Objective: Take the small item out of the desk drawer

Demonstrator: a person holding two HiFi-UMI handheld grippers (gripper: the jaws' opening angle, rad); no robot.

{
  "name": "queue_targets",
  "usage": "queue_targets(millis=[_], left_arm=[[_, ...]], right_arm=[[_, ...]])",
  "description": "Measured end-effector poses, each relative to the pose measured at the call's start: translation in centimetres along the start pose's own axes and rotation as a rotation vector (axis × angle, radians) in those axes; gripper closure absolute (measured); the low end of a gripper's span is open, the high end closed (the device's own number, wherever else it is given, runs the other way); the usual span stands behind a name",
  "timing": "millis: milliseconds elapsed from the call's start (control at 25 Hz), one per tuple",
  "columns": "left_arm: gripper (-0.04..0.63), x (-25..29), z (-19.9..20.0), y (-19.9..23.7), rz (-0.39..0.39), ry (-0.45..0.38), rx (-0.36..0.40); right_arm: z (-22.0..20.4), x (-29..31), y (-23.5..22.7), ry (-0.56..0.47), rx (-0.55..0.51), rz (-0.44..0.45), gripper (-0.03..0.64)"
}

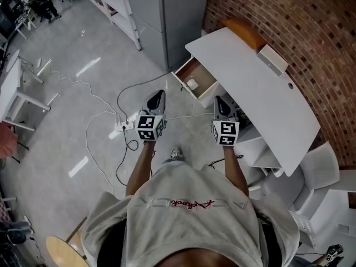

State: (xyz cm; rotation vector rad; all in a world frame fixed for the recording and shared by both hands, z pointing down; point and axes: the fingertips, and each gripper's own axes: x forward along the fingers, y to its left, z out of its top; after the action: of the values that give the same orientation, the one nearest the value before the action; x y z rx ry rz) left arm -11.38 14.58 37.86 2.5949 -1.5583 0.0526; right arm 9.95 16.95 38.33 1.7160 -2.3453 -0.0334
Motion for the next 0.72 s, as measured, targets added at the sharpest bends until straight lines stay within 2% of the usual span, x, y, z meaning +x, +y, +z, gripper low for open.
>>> queue_targets(millis=[360,720], left_arm=[[0.586,5.6,1.6,5.8,-0.005,-0.005,0.004],[0.586,9.5,1.5,9.0,-0.028,0.000,0.003]], right_arm=[[2.0,7.8,0.1,0.000,-0.009,0.001,0.606],[2.5,12.6,-0.3,0.004,-0.014,-0.015,0.606]])
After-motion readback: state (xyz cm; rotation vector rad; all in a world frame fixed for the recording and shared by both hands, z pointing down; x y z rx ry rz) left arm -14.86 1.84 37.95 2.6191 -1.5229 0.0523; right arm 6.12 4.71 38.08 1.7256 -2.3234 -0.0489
